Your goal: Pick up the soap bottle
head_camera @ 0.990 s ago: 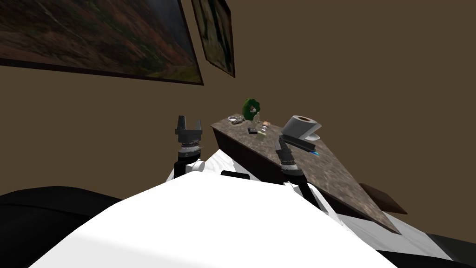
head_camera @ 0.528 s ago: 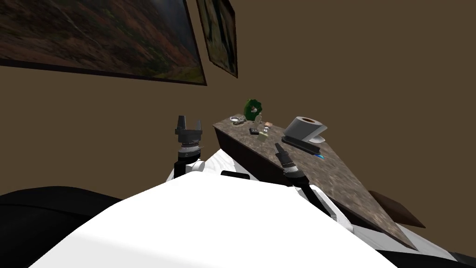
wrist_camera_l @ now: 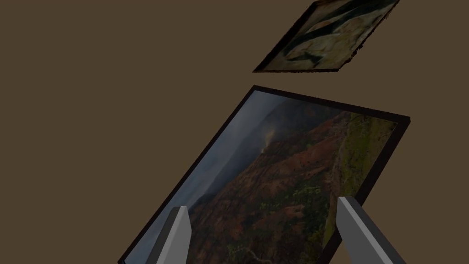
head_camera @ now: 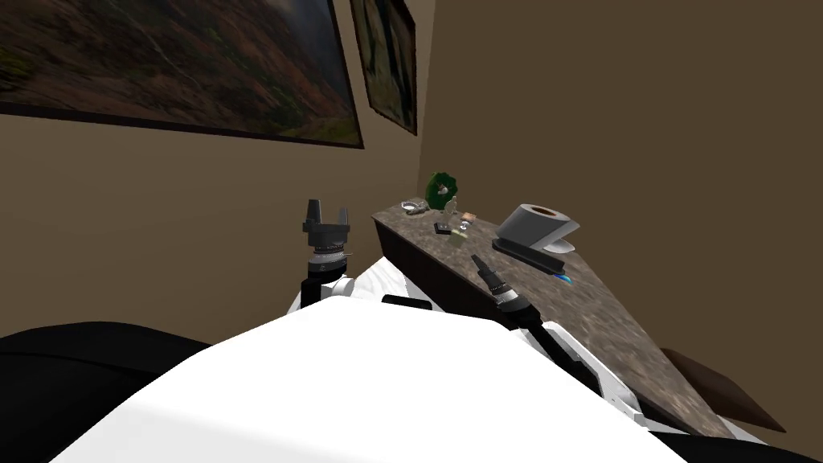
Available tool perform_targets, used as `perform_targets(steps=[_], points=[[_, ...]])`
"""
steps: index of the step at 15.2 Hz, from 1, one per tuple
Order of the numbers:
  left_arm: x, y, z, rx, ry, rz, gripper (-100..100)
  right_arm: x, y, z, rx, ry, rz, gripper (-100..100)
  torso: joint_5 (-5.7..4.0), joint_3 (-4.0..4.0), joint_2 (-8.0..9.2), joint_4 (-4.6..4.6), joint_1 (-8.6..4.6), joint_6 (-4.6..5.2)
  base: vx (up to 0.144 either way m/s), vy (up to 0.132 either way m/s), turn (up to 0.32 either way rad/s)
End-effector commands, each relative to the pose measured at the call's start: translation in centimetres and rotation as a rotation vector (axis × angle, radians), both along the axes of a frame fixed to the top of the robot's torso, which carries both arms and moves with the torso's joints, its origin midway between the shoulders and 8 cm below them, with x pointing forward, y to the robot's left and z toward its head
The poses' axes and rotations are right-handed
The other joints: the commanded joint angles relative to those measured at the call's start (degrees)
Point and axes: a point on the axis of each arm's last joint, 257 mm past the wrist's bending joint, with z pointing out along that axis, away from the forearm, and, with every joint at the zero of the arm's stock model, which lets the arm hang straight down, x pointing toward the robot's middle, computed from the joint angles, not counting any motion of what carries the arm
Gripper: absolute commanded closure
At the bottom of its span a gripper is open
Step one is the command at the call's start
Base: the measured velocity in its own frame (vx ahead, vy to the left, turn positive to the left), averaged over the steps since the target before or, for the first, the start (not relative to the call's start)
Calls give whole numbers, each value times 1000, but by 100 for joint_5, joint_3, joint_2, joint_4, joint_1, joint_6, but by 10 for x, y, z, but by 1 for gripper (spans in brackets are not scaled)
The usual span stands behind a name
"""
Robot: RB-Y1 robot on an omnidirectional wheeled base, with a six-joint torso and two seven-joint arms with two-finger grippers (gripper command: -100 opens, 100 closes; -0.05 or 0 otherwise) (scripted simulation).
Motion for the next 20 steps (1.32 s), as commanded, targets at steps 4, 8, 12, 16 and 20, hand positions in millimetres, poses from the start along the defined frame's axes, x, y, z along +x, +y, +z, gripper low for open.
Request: perform_targets(steps=[4,8,12,16,20], points=[[0,0,0,0,0,0,0,-9,-18,-28,-104,86,34,-100,1,1,2,1,2,4,12,-7,60],[0,0,0,0,0,0,0,-15,-30,-44,-186,139,67,-100,1,-1,-1,0,2,0,16,-6,121],[0,0,0,0,0,0,0,-20,-43,-57,-272,192,102,-100,1,-2,-4,-1,0,0,17,-9,94],[0,0,0,0,0,0,0,-26,-58,-70,-344,240,128,-100,2,-1,-2,0,4,0,13,-4,82],[0,0,0,0,0,0,0,-39,-86,-91,-450,323,153,-100,1,-2,-4,-1,2,2,17,-8,117]])
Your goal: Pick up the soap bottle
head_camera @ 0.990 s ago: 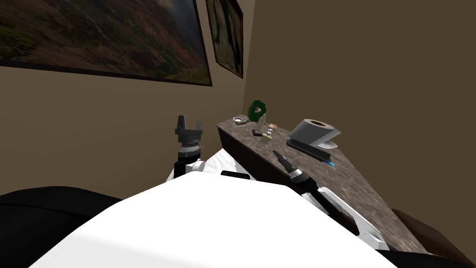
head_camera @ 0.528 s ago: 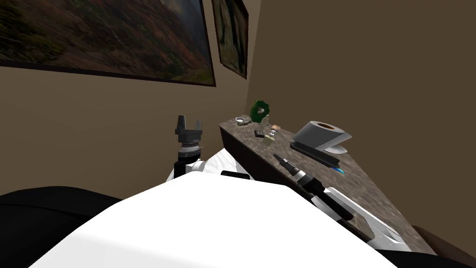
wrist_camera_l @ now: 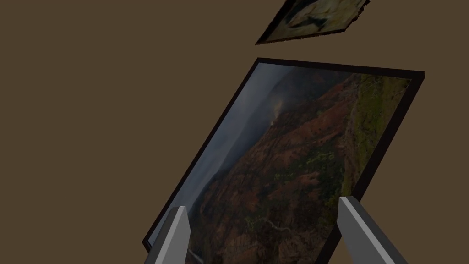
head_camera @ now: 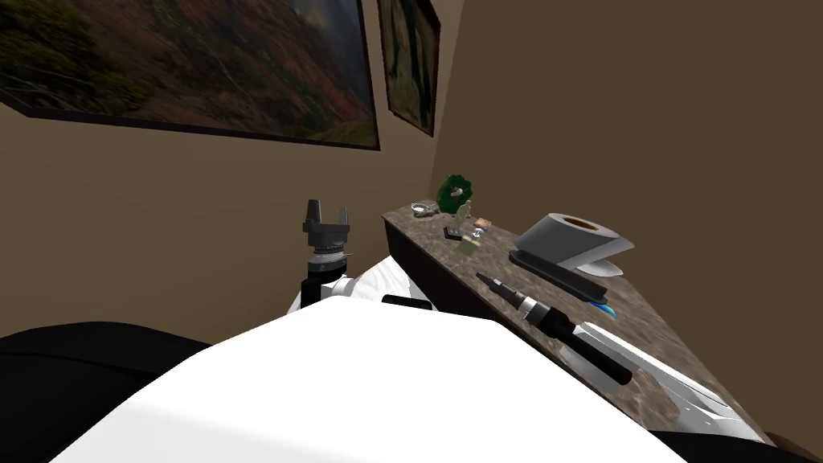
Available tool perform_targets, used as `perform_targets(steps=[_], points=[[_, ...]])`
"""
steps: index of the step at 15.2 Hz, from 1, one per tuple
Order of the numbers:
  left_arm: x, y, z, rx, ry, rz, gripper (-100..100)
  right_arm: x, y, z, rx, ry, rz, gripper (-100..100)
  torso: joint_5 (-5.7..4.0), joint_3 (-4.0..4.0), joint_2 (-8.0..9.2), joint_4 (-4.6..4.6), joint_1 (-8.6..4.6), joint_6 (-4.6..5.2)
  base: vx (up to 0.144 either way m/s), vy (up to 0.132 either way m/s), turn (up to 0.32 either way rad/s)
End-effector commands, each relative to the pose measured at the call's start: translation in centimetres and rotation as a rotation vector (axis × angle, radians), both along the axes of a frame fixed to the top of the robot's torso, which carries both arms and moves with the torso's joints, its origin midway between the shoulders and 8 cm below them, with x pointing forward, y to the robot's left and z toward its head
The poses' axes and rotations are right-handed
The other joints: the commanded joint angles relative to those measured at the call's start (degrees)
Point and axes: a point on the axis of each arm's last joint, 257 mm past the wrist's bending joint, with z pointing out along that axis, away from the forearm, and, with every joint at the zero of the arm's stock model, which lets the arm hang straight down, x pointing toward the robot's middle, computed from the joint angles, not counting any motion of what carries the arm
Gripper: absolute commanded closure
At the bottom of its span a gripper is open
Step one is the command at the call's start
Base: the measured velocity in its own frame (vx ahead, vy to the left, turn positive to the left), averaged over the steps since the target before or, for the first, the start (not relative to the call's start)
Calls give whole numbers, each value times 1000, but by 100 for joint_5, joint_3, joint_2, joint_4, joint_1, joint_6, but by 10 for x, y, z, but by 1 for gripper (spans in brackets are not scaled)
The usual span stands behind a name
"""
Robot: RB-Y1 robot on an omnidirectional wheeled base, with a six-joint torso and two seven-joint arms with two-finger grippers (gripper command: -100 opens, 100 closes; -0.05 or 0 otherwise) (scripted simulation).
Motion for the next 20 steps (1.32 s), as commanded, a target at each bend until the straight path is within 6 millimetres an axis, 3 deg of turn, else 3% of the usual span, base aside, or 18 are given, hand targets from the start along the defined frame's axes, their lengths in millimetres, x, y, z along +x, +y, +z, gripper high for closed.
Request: perform_targets(steps=[1,3,4,9,10,12,13,15,16,18,19,20], points=[[0,0,0,0,0,0,0,-4,-12,-5,-48,31,18,-100,0,0,0,0,0,0,20,-6,135],[0,0,0,0,0,0,0,-3,-14,-3,-69,37,35,-100,1,0,0,0,1,1,13,-8,35],[0,0,0,0,0,0,0,-10,-28,-12,-112,72,39,-100,1,1,2,1,1,2,14,-3,113],[0,0,0,0,0,0,0,-13,-47,-15,-209,120,88,-100,1,-2,-3,0,2,-2,17,-8,117],[0,0,0,0,0,0,0,-19,-62,-21,-248,151,91,-100,1,-1,-2,0,1,1,18,-6,153],[0,0,0,0,0,0,0,-17,-65,-18,-278,158,115,-100,1,-2,-3,0,2,-1,18,-10,96],[0,0,0,0,0,0,0,-22,-79,-22,-317,188,119,-100,1,-1,-2,0,2,2,16,-8,120],[0,0,0,0,0,0,0,-20,-82,-19,-345,194,141,-100,1,-2,-3,0,2,-1,16,-9,106],[0,0,0,0,0,0,0,-25,-96,-22,-383,222,145,-100,1,-1,-2,0,3,1,17,-1,122],[0,0,0,0,0,0,0,-22,-98,-18,-410,228,166,-100,2,-2,-4,-1,5,-1,17,-5,100],[0,0,0,0,0,0,0,-26,-113,-20,-450,255,174,-100,1,-1,-2,0,5,1,19,-5,120],[0,0,0,0,0,0,0,-24,-114,-17,-468,259,188,-100,2,-2,-3,0,5,-2,21,-7,132]])
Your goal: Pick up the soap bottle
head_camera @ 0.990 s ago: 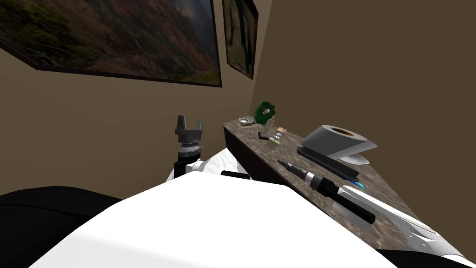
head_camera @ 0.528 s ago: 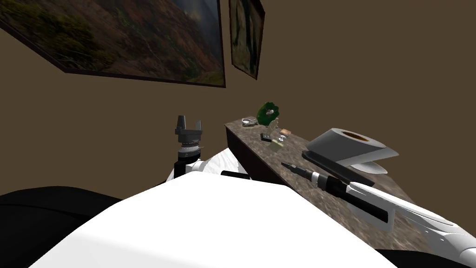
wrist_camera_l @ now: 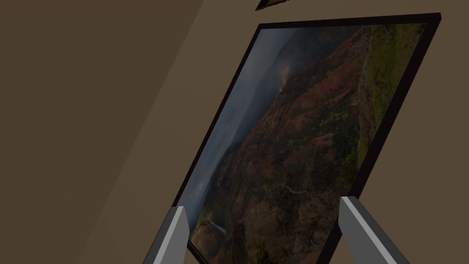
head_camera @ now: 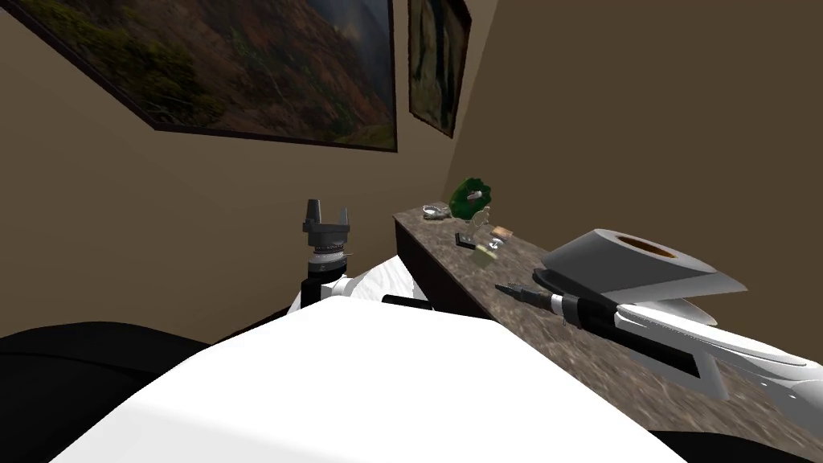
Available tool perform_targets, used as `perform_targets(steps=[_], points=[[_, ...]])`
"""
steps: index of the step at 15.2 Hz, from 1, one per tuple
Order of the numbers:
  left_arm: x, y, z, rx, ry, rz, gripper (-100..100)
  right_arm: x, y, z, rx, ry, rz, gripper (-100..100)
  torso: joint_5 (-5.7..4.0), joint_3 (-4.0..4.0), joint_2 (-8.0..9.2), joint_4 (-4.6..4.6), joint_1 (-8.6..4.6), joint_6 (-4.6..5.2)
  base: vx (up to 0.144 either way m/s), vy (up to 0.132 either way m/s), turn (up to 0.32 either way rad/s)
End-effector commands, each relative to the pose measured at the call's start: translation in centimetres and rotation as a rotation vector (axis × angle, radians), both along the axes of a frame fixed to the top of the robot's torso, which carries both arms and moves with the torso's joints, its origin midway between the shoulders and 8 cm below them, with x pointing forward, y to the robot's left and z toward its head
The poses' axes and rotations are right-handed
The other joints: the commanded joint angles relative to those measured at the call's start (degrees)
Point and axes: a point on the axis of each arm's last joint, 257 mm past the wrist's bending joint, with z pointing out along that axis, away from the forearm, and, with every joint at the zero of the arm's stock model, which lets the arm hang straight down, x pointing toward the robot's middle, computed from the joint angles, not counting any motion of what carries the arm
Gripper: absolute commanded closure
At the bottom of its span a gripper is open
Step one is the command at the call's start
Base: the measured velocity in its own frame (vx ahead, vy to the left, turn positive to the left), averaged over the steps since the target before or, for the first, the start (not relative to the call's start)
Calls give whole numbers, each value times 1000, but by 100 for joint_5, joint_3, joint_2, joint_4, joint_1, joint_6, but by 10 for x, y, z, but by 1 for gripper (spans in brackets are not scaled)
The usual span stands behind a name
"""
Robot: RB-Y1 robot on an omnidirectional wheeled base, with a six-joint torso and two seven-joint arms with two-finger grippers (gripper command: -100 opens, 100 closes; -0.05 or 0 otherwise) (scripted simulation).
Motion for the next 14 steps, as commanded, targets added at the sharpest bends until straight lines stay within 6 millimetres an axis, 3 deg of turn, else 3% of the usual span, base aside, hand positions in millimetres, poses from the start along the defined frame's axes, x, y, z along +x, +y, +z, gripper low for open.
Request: perform_targets(steps=[1,2,4,7,14], points=[[0,0,0,0,0,0,0,0,-8,2,-31,14,18,-100,0,0,0,0,0,0,16,-7,59],[0,0,0,0,0,0,0,-3,-21,2,-75,39,30,-100,-1,1,1,0,0,3,20,-5,128],[0,0,0,0,0,0,0,-1,-23,5,-90,44,44,-100,0,0,-1,0,0,0,18,-6,104],[0,0,0,0,0,0,0,-3,-48,10,-180,91,77,-100,0,0,0,0,2,0,20,-3,134],[0,0,0,0,0,0,0,3,-69,24,-288,140,141,-100,1,-2,-3,-1,6,0,21,-1,110]])
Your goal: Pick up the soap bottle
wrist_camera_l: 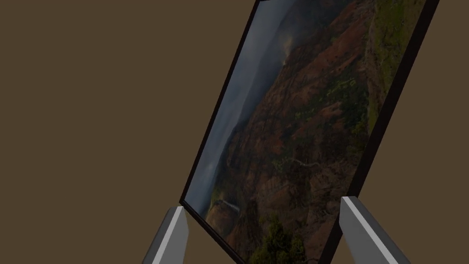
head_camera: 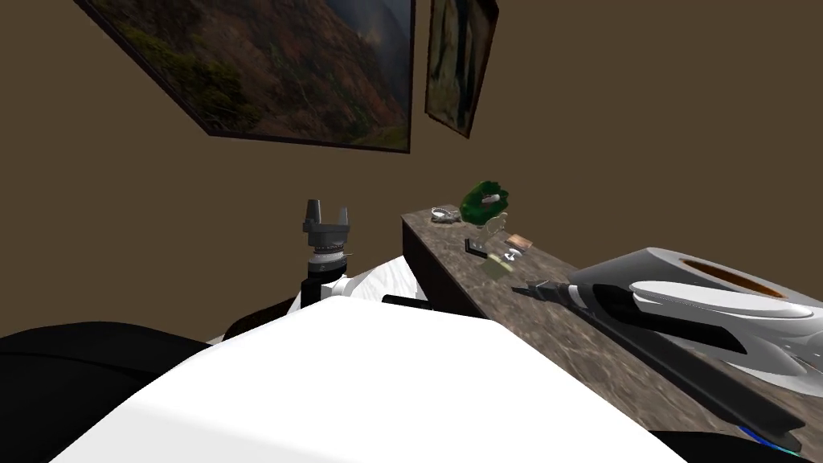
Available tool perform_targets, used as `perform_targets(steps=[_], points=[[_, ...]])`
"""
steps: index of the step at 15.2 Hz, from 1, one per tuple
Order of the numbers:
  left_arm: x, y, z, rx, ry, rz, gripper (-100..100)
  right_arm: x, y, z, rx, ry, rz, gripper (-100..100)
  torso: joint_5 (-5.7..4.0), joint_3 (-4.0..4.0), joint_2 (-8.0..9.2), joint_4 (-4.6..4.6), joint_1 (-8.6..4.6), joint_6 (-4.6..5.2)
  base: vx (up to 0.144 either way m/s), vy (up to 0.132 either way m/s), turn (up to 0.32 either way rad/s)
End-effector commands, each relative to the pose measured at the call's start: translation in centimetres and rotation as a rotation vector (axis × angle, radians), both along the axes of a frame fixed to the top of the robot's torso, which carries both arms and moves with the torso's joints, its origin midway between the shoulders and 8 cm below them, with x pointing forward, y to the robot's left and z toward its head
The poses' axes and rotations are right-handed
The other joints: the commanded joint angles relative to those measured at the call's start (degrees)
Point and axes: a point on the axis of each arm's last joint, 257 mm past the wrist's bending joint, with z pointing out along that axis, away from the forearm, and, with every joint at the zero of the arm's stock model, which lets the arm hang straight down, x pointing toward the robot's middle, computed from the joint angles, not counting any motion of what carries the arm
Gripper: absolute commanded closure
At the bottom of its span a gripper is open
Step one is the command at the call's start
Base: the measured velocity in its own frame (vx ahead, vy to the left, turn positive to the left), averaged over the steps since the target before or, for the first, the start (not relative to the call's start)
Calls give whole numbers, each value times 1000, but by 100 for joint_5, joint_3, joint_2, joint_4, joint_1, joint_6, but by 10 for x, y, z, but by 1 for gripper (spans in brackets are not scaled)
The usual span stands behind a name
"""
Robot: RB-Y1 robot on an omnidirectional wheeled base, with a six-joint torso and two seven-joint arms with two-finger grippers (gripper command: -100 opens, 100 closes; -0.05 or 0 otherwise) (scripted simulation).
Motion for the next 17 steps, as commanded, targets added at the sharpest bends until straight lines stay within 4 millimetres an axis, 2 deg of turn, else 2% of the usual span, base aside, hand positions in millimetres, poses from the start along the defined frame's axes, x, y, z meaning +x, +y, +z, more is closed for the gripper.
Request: perform_targets(steps=[1,9,14,16,17], points=[[0,0,0,0,0,0,0,1,-9,6,-43,22,25,-100,0,0,0,0,0,0,24,4,82],[0,0,0,0,0,0,0,5,-20,15,-106,58,68,-100,-1,6,10,3,0,3,14,4,55],[0,0,0,0,0,0,0,6,-26,24,-163,109,125,-100,2,-6,-10,-2,9,-4,44,14,145],[0,0,0,0,0,0,0,6,-26,23,-160,106,122,-100,3,-10,-17,-4,15,-3,55,26,80],[0,0,0,0,0,0,0,-5,-31,15,-159,106,111,-100,2,-7,-12,-3,12,0,26,10,96]])
